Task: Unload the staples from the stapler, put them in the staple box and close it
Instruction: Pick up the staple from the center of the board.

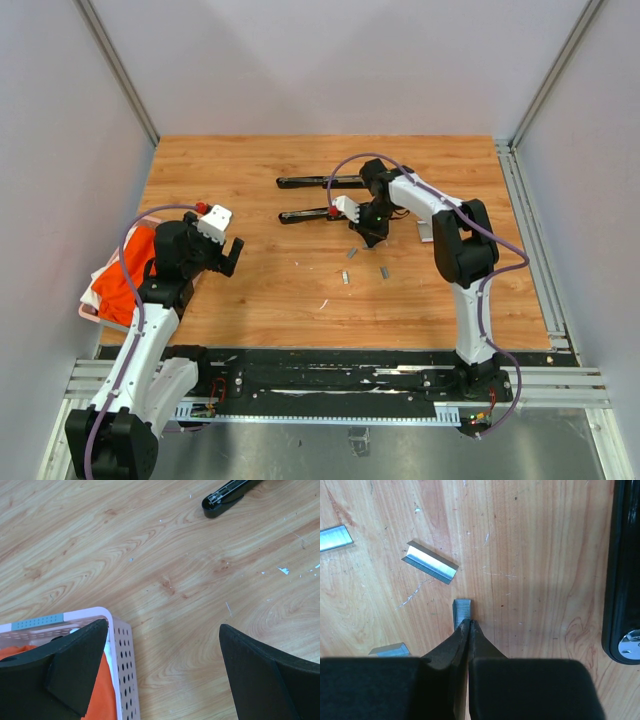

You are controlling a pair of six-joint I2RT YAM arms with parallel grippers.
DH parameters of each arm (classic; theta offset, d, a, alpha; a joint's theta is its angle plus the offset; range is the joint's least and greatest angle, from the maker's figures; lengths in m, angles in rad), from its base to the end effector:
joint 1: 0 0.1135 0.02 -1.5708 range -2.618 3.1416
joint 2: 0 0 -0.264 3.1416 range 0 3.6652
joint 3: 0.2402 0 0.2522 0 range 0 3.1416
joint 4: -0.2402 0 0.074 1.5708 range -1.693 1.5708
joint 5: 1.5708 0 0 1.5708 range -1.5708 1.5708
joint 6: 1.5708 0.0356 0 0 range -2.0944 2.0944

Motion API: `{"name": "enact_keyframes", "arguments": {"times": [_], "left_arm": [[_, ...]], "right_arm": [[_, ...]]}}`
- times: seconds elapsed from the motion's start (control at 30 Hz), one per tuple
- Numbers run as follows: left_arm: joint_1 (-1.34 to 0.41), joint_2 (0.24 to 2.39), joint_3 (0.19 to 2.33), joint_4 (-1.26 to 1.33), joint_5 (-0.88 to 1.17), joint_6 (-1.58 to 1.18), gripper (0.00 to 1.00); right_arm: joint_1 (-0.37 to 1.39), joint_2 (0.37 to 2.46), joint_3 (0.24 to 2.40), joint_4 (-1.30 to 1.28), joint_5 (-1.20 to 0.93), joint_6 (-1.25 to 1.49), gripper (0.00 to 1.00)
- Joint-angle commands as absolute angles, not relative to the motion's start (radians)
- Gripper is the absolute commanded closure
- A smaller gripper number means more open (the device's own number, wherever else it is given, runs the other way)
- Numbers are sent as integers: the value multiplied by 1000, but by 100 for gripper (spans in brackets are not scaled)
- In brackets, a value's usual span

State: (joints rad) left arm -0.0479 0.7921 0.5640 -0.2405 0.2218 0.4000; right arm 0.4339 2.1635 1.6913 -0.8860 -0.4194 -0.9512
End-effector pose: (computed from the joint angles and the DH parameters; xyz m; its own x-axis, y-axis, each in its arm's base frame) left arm 0.1832 -0.0166 0.2554 -0.3210 0.3957 -0.8605 0.3993 0.8804 0.2559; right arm 0.3889 0.1962 0.1704 -0.1390 -0.8839 -0.4466 -0.9903 0.1257 0.0594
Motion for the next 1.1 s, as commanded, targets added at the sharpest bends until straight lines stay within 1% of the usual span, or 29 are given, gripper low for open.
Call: {"name": "enact_keyframes", "arguments": {"times": [0.0, 0.4, 0.8, 1.07], "left_arm": [[-42, 795, 559, -218, 233, 407, 2], [-42, 794, 559, -219, 236, 408, 2], [-42, 796, 558, -219, 234, 407, 2], [-41, 802, 559, -218, 233, 408, 2]], "right_arm": [[434, 2102, 1710, -922, -437, -984, 100], [331, 2006, 1691, -943, -394, -1112, 99], [214, 2011, 1677, -956, -322, -1249, 99], [192, 2019, 1655, -951, -253, -1319, 99]]}}
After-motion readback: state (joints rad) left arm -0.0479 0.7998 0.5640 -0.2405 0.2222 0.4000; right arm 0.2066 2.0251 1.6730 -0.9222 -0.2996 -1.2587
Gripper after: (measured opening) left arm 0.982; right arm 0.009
